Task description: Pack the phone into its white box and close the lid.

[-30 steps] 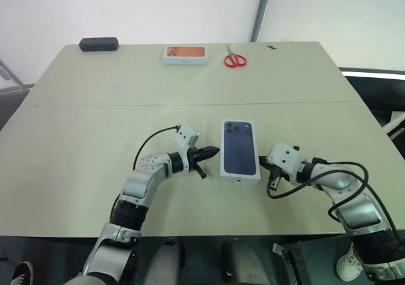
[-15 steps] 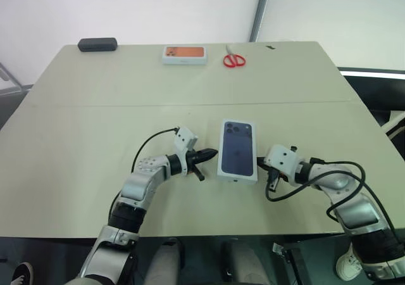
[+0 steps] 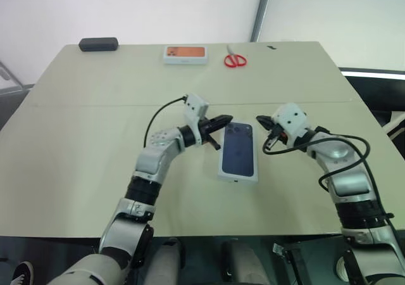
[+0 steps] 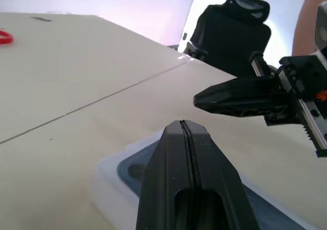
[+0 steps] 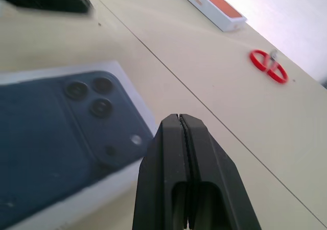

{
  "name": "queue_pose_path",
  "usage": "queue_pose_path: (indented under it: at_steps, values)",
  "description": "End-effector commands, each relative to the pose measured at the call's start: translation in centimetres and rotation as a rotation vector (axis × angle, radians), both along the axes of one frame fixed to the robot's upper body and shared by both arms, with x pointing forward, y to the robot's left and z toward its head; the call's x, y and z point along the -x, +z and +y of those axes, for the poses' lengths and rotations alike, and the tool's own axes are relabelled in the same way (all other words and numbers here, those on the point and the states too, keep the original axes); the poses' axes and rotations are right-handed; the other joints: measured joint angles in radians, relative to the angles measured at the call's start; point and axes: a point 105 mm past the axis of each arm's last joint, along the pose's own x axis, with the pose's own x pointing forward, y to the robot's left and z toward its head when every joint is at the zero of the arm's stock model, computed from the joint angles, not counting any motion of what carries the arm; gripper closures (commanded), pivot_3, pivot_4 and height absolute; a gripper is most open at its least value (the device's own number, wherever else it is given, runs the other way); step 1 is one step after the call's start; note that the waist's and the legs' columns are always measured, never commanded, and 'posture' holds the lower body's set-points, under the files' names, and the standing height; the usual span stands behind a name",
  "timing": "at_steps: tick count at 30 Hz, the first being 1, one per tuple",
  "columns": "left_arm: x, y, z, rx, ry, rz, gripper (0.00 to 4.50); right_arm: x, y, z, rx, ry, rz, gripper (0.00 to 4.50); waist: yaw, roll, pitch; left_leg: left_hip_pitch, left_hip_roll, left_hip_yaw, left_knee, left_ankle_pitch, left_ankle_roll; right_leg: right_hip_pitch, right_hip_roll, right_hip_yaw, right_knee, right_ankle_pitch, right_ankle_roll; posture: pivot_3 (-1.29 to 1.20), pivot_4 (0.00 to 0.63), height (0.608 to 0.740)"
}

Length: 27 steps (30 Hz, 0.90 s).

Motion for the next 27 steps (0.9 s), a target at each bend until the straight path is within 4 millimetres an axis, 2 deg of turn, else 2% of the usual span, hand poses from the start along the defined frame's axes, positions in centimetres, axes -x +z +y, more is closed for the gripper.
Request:
queue_pose_path:
  at_steps: [1,4,5,6,11,15,16,17,18,19,20,23,25,27]
  values:
    - [-0.1,-2.4,-0.9,-0.136,-0.028,0.030,4.50,0.8,-2.3,1.7,0.064,0.084,0.074,4.48,-0.002,0.000,0.000,0.000,0.000,0.000,0.000,0.000,0.000,0.000,0.001,0.000,0.000,0.000,0.000,0.00,0.150,0.740]
    - [1.1,-4.9,-0.6,-0.235,-0.091,0.071,4.50,2.3,-6.8,1.2,0.166,0.093,0.215,4.48,-0.002,0.000,0.000,0.000,0.000,0.000,-0.001,0.000,0.000,0.000,0.001,0.000,0.000,0.000,0.000,0.00,0.150,0.740]
    - [1.8,-5.8,-0.4,-0.267,-0.121,0.074,4.50,3.0,-7.7,1.1,0.166,0.103,0.255,4.48,-0.001,0.001,-0.002,0.000,0.000,0.000,-0.001,0.000,0.000,0.000,0.001,0.000,0.000,0.000,0.000,0.00,0.150,0.740]
    - [2.1,-6.1,0.0,-0.254,-0.120,0.113,4.50,3.6,-7.9,1.1,0.161,0.118,0.264,4.48,-0.001,0.001,-0.003,0.001,0.000,0.000,-0.001,0.000,0.000,0.001,0.001,0.000,0.000,0.000,0.000,0.00,0.150,0.740]
    - [4.5,-6.6,1.5,-0.254,-0.200,0.135,4.50,5.3,-6.5,1.0,0.134,0.180,0.275,4.48,-0.005,0.000,-0.006,0.018,0.002,0.000,-0.005,-0.002,0.002,0.018,0.002,0.001,-0.004,-0.001,0.000,0.00,0.150,0.740]
    - [6.5,-4.2,1.6,-0.063,-0.286,0.188,4.50,6.8,-5.5,1.3,0.086,0.251,0.310,4.48,-0.002,0.000,-0.007,0.018,0.005,-0.001,-0.005,-0.002,0.002,0.019,0.002,0.000,-0.006,-0.001,0.000,0.00,0.150,0.740]
    - [6.3,-3.6,1.8,-0.035,-0.270,0.179,4.50,6.2,-5.1,1.1,0.067,0.222,0.298,4.48,0.000,0.000,-0.007,0.018,0.005,-0.001,-0.004,-0.002,0.003,0.019,0.001,0.000,-0.006,-0.001,0.000,0.00,0.150,0.740]
    - [5.7,-3.0,2.1,-0.015,-0.237,0.165,4.50,4.7,-4.1,0.4,0.029,0.140,0.255,4.48,0.000,-0.001,-0.006,0.017,0.005,-0.001,-0.004,-0.002,0.003,0.018,0.001,0.000,-0.006,-0.001,0.000,0.00,0.150,0.740]
    - [4.8,-2.4,2.6,0.004,-0.197,0.156,4.50,3.7,-2.7,0.1,-0.090,0.103,0.249,4.48,-0.001,-0.001,-0.006,0.017,0.005,-0.001,-0.004,-0.002,0.003,0.018,0.001,0.000,-0.006,-0.001,0.000,0.00,0.150,0.740]
    - [4.0,-1.7,3.1,0.025,-0.158,0.139,3.96,3.2,-1.5,0.2,-0.165,0.098,0.229,4.24,-0.003,-0.001,-0.005,0.016,0.005,-0.001,-0.004,-0.002,0.003,0.017,0.001,0.000,-0.006,-0.001,0.000,0.00,0.150,0.740]
    - [3.4,-1.0,3.7,0.037,-0.125,0.117,3.62,2.9,-0.6,0.3,-0.191,0.100,0.203,3.94,-0.003,-0.001,-0.005,0.015,0.005,-0.002,-0.003,-0.002,0.003,0.015,0.001,0.001,-0.005,-0.001,-0.001,0.00,0.150,0.740]
    - [1.5,0.8,6.4,0.026,-0.007,0.029,2.19,2.3,1.0,0.4,-0.196,0.093,0.124,2.65,-0.003,0.000,-0.005,0.013,0.005,-0.001,-0.004,-0.002,0.003,0.012,0.002,0.001,-0.004,0.000,0.000,0.00,0.150,0.740]
    - [0.1,0.9,8.4,-0.009,0.102,-0.008,1.07,2.4,0.8,0.5,-0.175,0.119,0.139,1.49,-0.001,0.000,-0.005,0.012,0.004,-0.001,-0.006,-0.002,0.003,0.009,0.002,0.002,-0.004,0.000,0.000,0.00,0.150,0.740]
    - [-0.7,0.5,10.2,-0.046,0.183,-0.037,0.05,2.6,-0.3,0.3,-0.087,0.146,0.158,0.44,0.000,0.000,-0.005,0.009,0.004,0.000,-0.005,-0.002,0.003,0.007,0.003,0.001,-0.004,0.000,0.000,0.00,0.150,0.740]
